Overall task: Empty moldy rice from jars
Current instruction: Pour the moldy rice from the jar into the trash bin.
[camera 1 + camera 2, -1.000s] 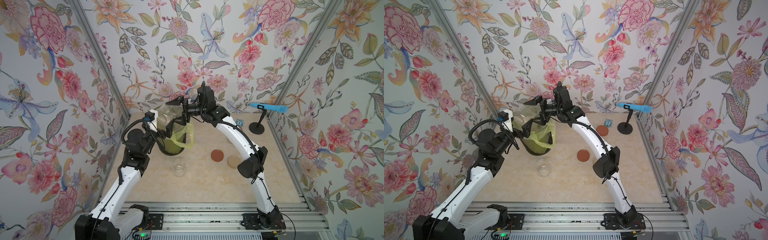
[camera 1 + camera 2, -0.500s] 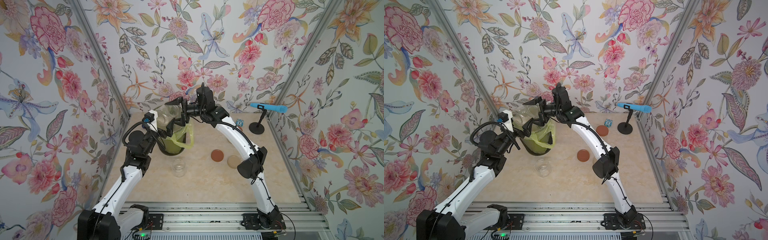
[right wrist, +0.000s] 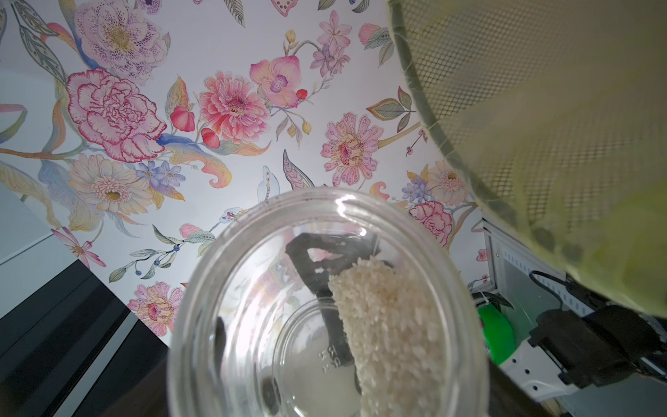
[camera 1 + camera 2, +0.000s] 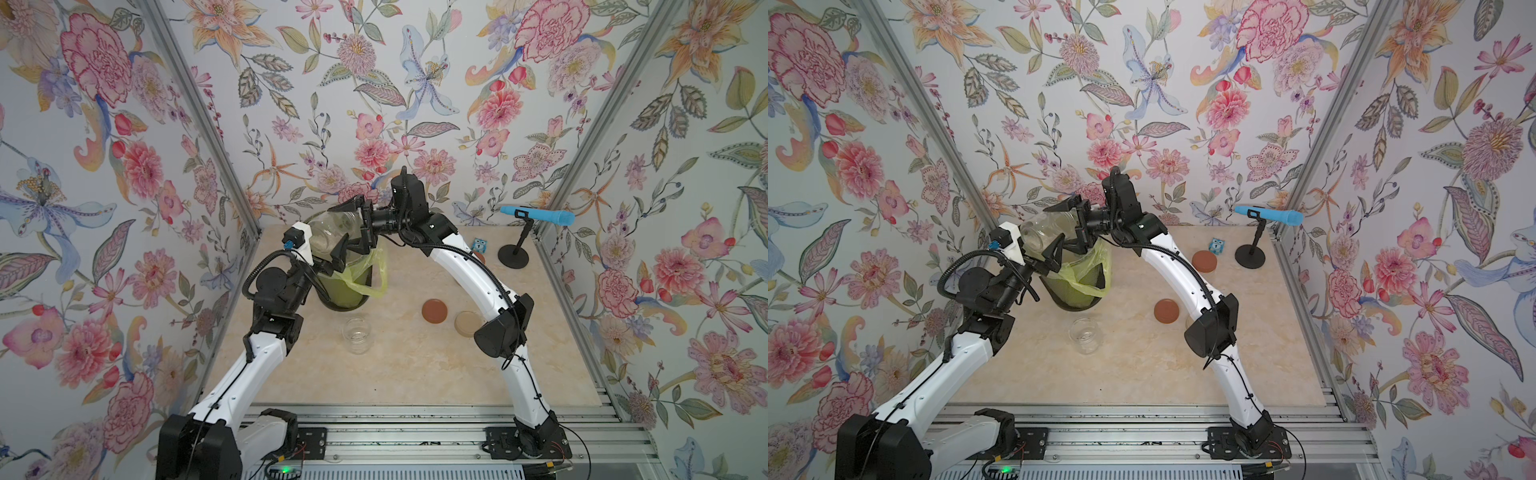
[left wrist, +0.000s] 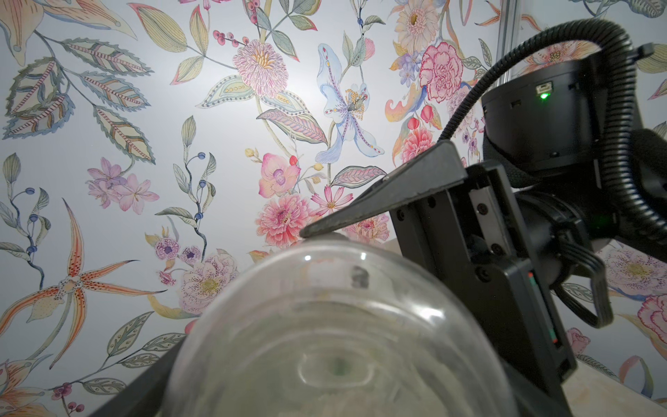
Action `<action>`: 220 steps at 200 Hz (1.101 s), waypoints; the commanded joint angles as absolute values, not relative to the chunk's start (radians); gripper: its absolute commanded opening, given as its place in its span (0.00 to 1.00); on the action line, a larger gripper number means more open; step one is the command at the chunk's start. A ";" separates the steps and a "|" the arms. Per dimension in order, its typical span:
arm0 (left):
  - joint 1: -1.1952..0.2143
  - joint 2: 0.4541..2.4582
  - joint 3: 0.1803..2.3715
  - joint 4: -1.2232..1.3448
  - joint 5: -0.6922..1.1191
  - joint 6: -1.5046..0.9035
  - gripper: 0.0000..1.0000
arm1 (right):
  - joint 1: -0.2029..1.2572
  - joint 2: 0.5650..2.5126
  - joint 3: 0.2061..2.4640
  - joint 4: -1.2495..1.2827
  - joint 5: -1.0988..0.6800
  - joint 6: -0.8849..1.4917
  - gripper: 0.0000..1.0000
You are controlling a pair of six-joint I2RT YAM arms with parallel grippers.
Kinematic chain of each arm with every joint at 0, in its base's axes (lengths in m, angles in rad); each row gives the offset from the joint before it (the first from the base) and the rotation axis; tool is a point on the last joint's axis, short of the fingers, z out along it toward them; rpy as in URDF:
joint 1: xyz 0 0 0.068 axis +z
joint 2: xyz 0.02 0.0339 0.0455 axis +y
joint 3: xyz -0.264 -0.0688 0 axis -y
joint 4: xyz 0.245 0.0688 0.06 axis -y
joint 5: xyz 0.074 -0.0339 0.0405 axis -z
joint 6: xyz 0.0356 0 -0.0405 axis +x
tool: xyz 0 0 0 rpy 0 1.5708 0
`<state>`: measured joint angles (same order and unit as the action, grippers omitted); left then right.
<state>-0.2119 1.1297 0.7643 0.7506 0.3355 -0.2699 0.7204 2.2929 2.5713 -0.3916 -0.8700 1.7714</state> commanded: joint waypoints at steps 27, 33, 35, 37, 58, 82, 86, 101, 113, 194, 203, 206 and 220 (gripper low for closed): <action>-0.206 1.161 0.792 0.784 0.335 -0.278 0.97 | 0.728 2.271 2.584 -0.304 -0.903 1.819 0.00; -0.206 1.164 0.794 0.783 0.334 -0.280 0.95 | 0.728 2.273 2.585 -0.301 -0.904 1.822 0.00; -0.206 1.164 0.796 0.782 0.333 -0.281 0.94 | 0.729 2.272 2.584 -0.300 -0.906 1.822 0.00; -0.206 1.164 0.797 0.782 0.332 -0.282 0.93 | 0.730 2.273 2.583 -0.299 -0.907 1.822 0.00; -0.207 1.167 0.808 0.777 0.318 -0.290 0.80 | 0.730 2.276 2.583 -0.298 -0.913 1.824 0.00; -0.208 1.167 0.819 0.766 0.302 -0.290 0.44 | 0.730 2.279 2.585 -0.295 -0.913 1.824 0.00; -0.207 1.168 0.821 0.761 0.301 -0.289 0.38 | 0.730 2.280 2.584 -0.295 -0.914 1.825 0.00; -0.206 1.167 0.830 0.747 0.298 -0.283 0.17 | 0.729 2.284 2.584 -0.293 -0.914 1.823 0.05; -0.206 1.169 0.838 0.734 0.296 -0.277 0.02 | 0.729 2.284 2.583 -0.293 -0.913 1.821 0.10; -0.203 1.174 0.869 0.718 0.261 -0.273 0.00 | 0.698 2.249 2.522 -0.293 -0.903 1.773 1.00; -0.201 1.178 0.874 0.717 0.260 -0.273 0.00 | 0.695 2.240 2.505 -0.293 -0.903 1.767 1.00; -0.200 1.178 0.876 0.715 0.260 -0.273 0.00 | 0.692 2.237 2.500 -0.293 -0.901 1.765 1.00; -0.195 1.183 0.884 0.710 0.261 -0.273 0.00 | 0.686 2.226 2.482 -0.293 -0.900 1.753 1.00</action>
<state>-0.2081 1.1870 0.8177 0.6533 0.2871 -0.2733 0.7033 2.2879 2.5134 -0.3237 -0.8841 1.7744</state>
